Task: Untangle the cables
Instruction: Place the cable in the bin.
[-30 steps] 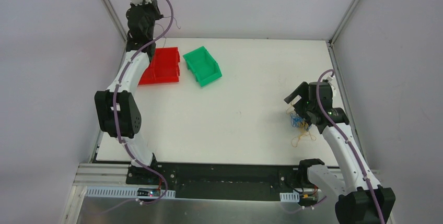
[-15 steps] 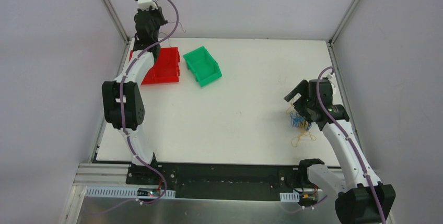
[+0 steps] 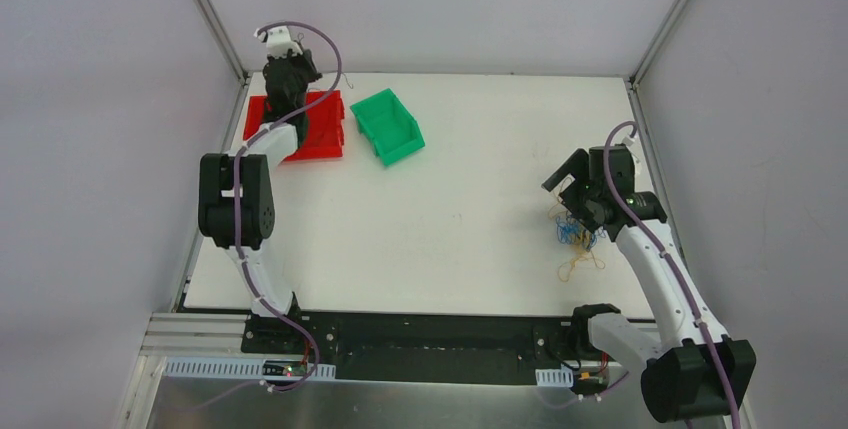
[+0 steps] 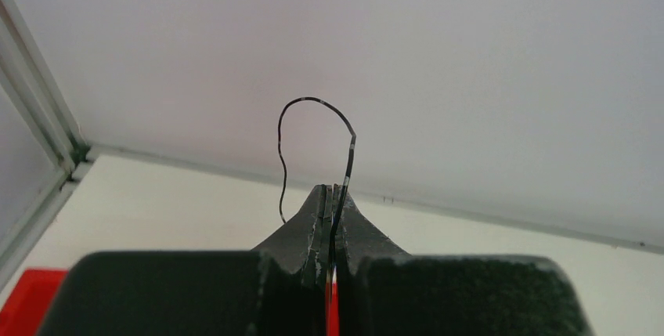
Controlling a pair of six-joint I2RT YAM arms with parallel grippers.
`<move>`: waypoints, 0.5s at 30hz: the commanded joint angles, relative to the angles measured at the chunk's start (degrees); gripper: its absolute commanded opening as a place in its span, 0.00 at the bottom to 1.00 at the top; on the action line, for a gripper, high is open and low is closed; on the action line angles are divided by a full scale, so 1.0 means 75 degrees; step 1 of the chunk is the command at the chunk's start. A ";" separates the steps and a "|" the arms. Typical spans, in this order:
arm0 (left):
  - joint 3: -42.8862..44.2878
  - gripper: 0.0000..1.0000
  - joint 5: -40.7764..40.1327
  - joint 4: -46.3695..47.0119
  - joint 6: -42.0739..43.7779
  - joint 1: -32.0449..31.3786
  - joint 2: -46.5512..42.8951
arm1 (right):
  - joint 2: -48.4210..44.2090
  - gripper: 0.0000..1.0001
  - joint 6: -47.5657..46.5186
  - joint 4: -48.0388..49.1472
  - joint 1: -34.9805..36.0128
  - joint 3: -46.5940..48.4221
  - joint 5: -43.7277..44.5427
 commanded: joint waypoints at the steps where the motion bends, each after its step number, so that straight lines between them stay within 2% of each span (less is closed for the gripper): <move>1: -0.1086 0.00 -0.0063 0.1070 -0.0251 0.0053 -0.0826 | 0.0081 0.95 -0.0067 -0.0053 -0.0002 0.0300 -0.0135; 7: -0.2366 0.00 -0.0392 0.1581 -0.0186 0.0050 -0.1502 | 0.0093 0.95 -0.0134 -0.0098 0.0001 0.0367 -0.0183; 15: -0.3342 0.00 -0.0710 0.1714 0.0006 0.0050 -0.2248 | 0.0084 0.95 -0.0089 -0.0067 -0.0002 0.0303 -0.0335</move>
